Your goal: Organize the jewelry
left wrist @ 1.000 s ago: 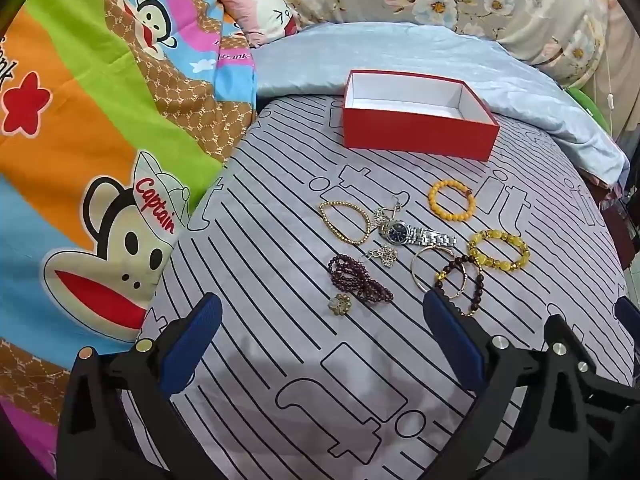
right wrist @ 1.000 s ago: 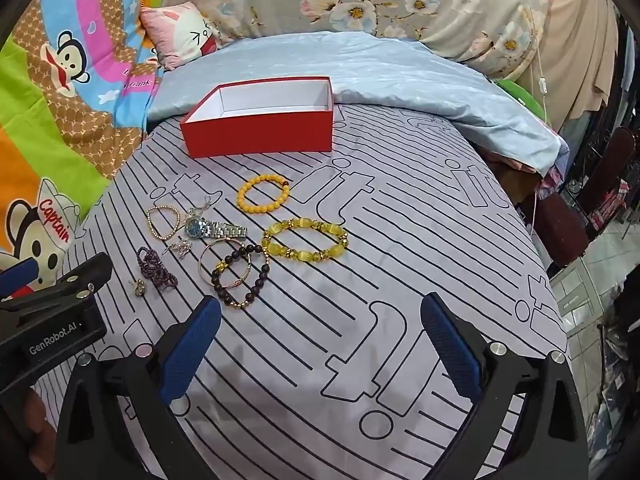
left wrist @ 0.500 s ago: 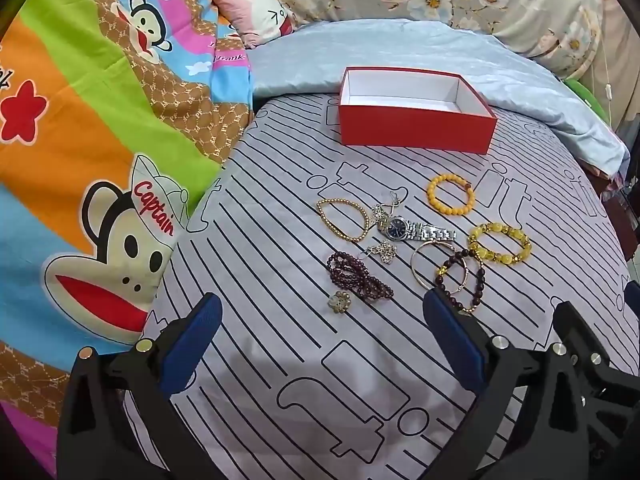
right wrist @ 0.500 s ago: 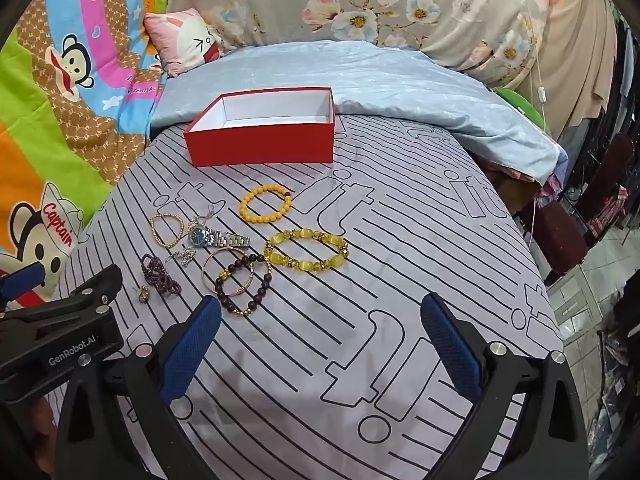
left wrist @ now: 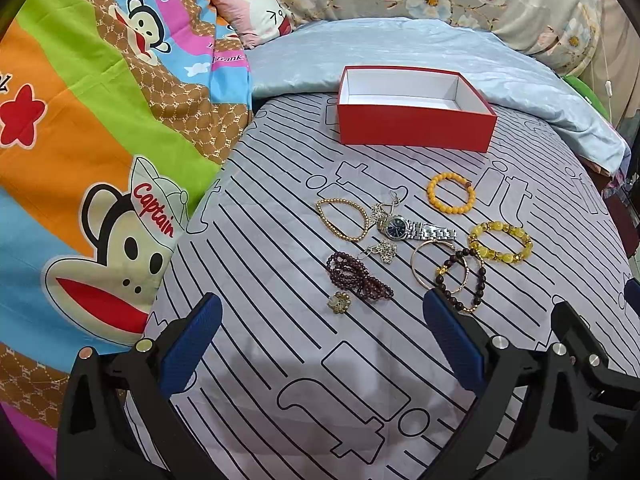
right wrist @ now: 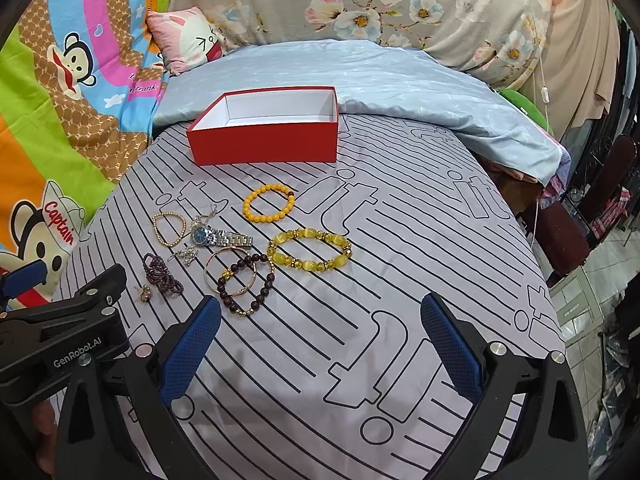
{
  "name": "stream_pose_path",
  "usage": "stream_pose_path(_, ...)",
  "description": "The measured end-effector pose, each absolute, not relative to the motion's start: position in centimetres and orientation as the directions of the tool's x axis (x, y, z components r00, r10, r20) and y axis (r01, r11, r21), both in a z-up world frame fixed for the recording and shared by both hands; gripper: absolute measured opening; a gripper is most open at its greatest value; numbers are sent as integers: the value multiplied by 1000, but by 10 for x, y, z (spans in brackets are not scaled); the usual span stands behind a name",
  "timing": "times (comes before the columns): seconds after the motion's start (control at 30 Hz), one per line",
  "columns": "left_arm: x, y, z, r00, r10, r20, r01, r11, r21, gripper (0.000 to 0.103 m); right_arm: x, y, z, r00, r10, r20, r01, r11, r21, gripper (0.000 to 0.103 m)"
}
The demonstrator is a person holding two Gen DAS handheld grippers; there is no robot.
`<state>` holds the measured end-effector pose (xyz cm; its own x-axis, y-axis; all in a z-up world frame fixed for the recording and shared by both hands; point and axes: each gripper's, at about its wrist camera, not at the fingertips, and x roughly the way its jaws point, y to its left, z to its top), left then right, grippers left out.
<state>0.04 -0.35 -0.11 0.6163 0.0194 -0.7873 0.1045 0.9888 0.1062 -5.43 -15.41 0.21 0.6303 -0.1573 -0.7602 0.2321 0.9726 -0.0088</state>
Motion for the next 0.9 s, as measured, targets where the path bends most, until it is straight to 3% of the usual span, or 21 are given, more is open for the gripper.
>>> stream_pose_path(0.9, 0, 2, -1, 613, 42, -789, 88, 989, 121, 98, -53, -151, 0, 631, -148, -761, 223, 975, -4, 98)
